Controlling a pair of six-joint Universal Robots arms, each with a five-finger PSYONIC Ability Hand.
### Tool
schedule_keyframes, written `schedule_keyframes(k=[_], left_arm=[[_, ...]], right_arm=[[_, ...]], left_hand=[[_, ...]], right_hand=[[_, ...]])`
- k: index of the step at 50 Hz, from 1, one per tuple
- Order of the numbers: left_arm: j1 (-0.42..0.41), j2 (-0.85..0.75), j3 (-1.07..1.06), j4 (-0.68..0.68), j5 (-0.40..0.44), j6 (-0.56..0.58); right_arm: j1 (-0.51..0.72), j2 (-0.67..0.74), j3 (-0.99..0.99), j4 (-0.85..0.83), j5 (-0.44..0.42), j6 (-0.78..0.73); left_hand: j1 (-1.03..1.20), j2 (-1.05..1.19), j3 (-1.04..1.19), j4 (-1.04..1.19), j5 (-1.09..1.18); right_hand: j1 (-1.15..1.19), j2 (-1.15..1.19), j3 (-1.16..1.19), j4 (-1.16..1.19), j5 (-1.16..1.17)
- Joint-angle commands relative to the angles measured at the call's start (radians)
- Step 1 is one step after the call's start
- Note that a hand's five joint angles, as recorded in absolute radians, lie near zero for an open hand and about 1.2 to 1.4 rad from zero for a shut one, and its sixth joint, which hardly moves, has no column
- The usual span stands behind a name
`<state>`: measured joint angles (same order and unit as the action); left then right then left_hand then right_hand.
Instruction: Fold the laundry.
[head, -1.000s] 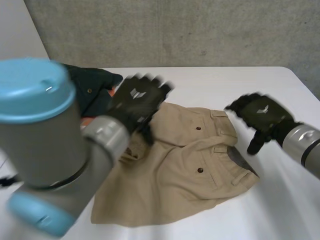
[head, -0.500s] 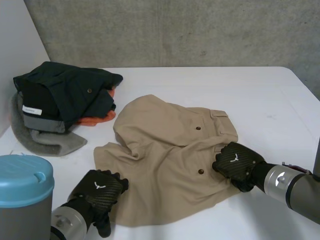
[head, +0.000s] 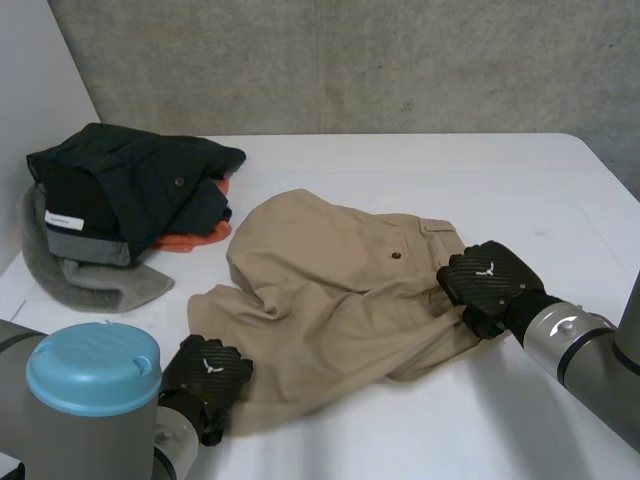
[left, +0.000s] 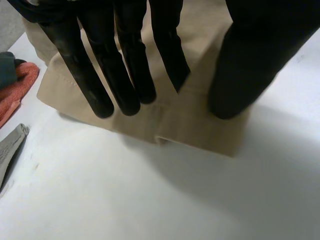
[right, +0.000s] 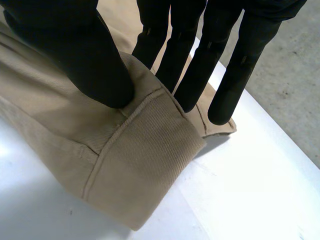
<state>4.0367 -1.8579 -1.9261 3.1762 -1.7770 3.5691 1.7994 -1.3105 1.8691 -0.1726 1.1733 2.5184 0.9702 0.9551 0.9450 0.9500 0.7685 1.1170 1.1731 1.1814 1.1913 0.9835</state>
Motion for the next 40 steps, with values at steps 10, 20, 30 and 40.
schedule_keyframes(k=[10,20,30,40], left_arm=[[0.057,0.253,0.139,-0.076,0.014,-0.041],[0.186,0.568,0.533,-0.111,0.1,-0.075],[0.289,0.438,0.892,-0.113,0.111,-0.222],[0.274,0.063,1.05,-0.038,0.13,-0.196]], right_arm=[[0.018,-0.127,-0.137,0.199,0.051,0.0],[-0.005,-0.338,-0.536,0.341,0.057,0.134],[-0.026,-0.236,-0.798,0.245,0.071,0.39],[0.08,0.022,-0.826,0.128,0.203,0.402]], left_hand=[[0.426,0.441,0.451,0.446,0.453],[0.426,0.441,0.451,0.446,0.453],[0.426,0.441,0.451,0.446,0.453],[0.426,0.441,0.451,0.446,0.453]], right_hand=[[0.279,0.223,0.215,0.205,0.238],[0.279,0.223,0.215,0.205,0.238],[0.279,0.223,0.215,0.205,0.238],[0.279,0.223,0.215,0.205,0.238]])
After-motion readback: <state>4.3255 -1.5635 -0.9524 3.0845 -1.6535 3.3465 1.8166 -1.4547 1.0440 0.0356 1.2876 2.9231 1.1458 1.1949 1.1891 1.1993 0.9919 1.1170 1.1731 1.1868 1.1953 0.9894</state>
